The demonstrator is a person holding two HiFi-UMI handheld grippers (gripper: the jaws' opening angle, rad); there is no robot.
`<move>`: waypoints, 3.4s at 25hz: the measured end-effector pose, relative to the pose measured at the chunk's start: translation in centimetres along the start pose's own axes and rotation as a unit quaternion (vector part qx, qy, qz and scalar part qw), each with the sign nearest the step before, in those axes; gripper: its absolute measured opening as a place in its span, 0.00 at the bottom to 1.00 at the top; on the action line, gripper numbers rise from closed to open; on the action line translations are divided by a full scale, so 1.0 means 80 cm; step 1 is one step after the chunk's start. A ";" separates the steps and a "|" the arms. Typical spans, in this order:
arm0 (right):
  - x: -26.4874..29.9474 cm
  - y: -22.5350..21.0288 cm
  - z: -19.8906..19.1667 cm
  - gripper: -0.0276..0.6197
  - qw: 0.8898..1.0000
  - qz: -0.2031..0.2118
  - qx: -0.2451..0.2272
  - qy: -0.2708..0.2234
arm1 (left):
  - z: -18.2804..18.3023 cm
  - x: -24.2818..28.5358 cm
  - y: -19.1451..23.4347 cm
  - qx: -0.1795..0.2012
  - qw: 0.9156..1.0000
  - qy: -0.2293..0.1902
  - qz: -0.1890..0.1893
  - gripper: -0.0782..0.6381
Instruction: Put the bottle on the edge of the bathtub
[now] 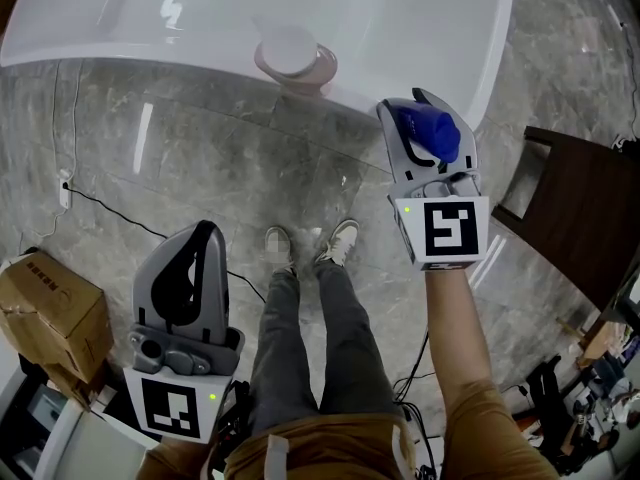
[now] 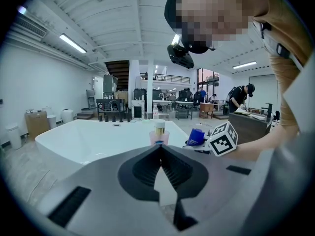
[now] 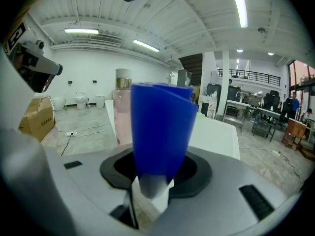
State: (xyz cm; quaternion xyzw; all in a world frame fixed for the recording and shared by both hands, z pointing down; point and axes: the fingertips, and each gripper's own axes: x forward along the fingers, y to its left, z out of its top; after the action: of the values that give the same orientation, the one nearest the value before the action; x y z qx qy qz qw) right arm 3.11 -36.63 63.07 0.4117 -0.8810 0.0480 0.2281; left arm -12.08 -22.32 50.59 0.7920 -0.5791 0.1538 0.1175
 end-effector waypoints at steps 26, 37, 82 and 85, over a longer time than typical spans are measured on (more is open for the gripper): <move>0.019 -0.004 -0.008 0.29 1.000 0.000 0.006 -0.005 | 0.000 0.012 0.006 0.000 1.000 0.000 0.007 0.12; 0.017 -0.002 -0.004 0.29 1.000 -0.011 0.013 -0.018 | 0.009 0.006 0.003 0.007 1.000 0.000 0.010 0.12; 0.023 0.001 -0.010 0.34 1.000 -0.005 -0.006 -0.009 | -0.003 0.005 -0.008 -0.003 1.000 0.009 0.006 0.12; 0.022 0.000 -0.010 0.35 1.000 -0.005 -0.007 -0.012 | -0.005 0.006 -0.008 -0.003 1.000 0.011 0.006 0.12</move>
State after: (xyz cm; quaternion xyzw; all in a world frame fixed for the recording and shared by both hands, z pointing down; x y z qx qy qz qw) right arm 2.37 -37.66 64.54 0.4155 -0.8816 0.0358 0.2210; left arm -11.41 -22.40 51.09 0.7865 -0.5827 0.1616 0.1253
